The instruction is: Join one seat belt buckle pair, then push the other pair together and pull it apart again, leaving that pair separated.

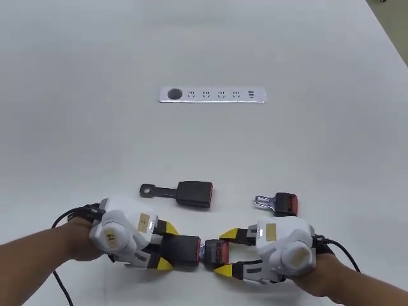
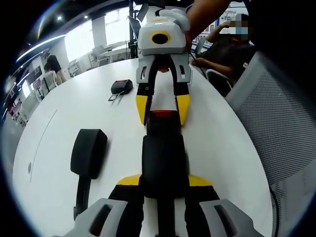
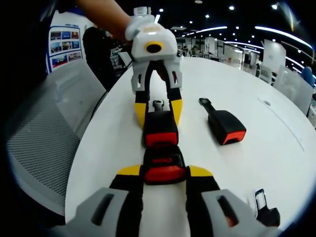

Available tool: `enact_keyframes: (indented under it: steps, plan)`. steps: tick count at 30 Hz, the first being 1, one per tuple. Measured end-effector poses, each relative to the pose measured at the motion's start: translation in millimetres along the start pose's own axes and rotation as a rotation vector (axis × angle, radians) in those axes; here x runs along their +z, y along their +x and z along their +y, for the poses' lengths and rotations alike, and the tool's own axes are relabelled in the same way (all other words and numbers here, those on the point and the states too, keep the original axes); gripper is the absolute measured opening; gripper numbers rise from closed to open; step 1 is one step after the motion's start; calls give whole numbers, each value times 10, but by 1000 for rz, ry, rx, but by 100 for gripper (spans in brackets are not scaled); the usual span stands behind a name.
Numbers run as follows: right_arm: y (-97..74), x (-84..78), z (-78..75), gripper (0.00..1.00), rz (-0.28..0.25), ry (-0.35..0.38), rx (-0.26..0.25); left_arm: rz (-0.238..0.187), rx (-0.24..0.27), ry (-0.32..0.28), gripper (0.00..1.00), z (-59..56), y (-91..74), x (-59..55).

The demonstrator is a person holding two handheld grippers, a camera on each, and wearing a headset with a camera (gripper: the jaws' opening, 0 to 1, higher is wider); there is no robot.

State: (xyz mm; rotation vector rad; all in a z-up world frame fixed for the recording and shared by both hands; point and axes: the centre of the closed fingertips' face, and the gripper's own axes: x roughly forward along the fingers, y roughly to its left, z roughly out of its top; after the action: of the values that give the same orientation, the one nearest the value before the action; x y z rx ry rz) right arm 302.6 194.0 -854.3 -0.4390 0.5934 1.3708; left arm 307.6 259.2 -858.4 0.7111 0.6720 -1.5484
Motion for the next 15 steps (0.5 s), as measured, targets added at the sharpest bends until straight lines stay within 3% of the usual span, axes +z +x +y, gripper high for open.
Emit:
enact_keyframes:
  steps: [10, 12, 13, 14, 15]
  plan:
    - [5, 6, 6, 34, 24, -6, -3, 47, -7, 3, 33, -5, 26, 20]
    - [-3, 9, 6, 35, 37, -9, -6, 55, -2, -21, 33, -9, 25, 11]
    - [-10, 20, 5, 35, 39, -12, -13, 66, -4, -62, 35, -28, 15, -10]
    - [-22, 32, -7, 35, 35, 8, -29, 44, -26, -110, 38, -76, 21, 33]
    - [-31, 80, -2, 39, 3, 78, -39, 43, -35, -136, 44, -99, 12, 43]
